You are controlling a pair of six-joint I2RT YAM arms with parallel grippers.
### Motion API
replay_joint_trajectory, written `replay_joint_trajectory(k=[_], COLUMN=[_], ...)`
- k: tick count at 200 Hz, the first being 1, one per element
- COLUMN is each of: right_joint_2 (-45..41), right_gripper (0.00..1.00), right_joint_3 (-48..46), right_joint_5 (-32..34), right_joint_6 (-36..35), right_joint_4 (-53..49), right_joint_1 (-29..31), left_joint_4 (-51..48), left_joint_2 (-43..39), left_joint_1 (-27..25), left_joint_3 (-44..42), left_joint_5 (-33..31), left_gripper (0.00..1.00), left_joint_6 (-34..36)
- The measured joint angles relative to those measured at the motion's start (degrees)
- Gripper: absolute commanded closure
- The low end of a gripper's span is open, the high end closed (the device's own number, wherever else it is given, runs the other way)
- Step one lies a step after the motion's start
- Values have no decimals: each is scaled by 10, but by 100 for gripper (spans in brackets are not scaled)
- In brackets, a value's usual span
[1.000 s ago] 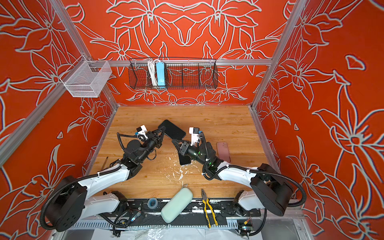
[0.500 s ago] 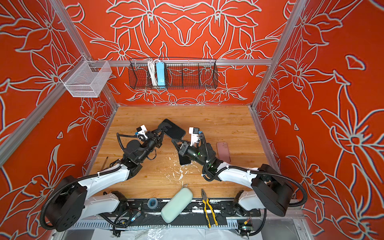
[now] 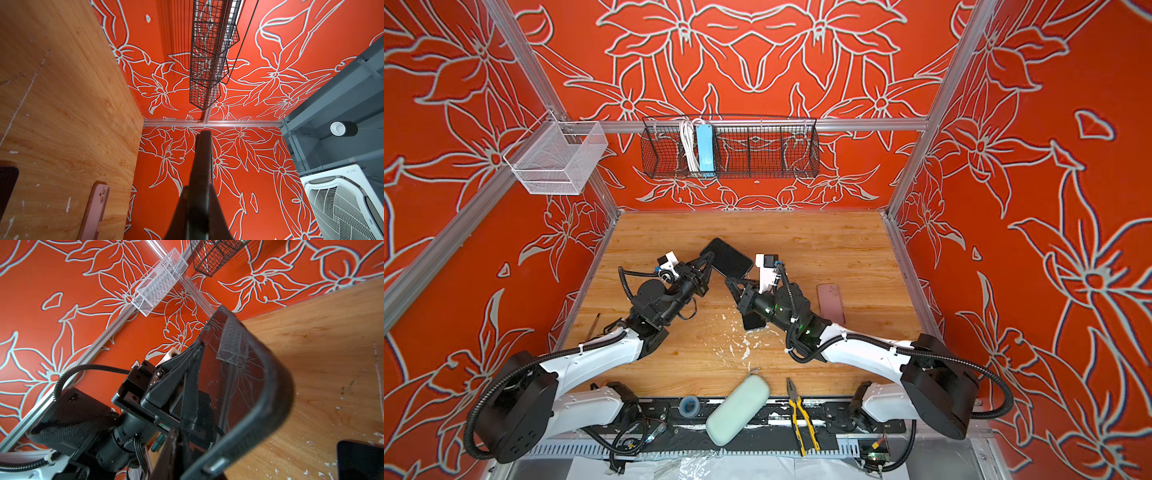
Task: Take the phone out of the phone case
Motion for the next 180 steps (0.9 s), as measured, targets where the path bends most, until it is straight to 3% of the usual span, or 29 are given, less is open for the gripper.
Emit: replay_joint_trajectory(k=[180], right_joint_2=[-3], right_gripper=[87], right_joint_3=[-23], right_joint_5=[54], right_joint_6=[-128], right_joint_4=[23], right_joint_1=[14], left_joint_4=[-46], left_joint_2=[-1], left_joint_1=[-1], left_joint_3=[19], left_joint_5=[12], left_gripper=[100], left_joint_6=[-28])
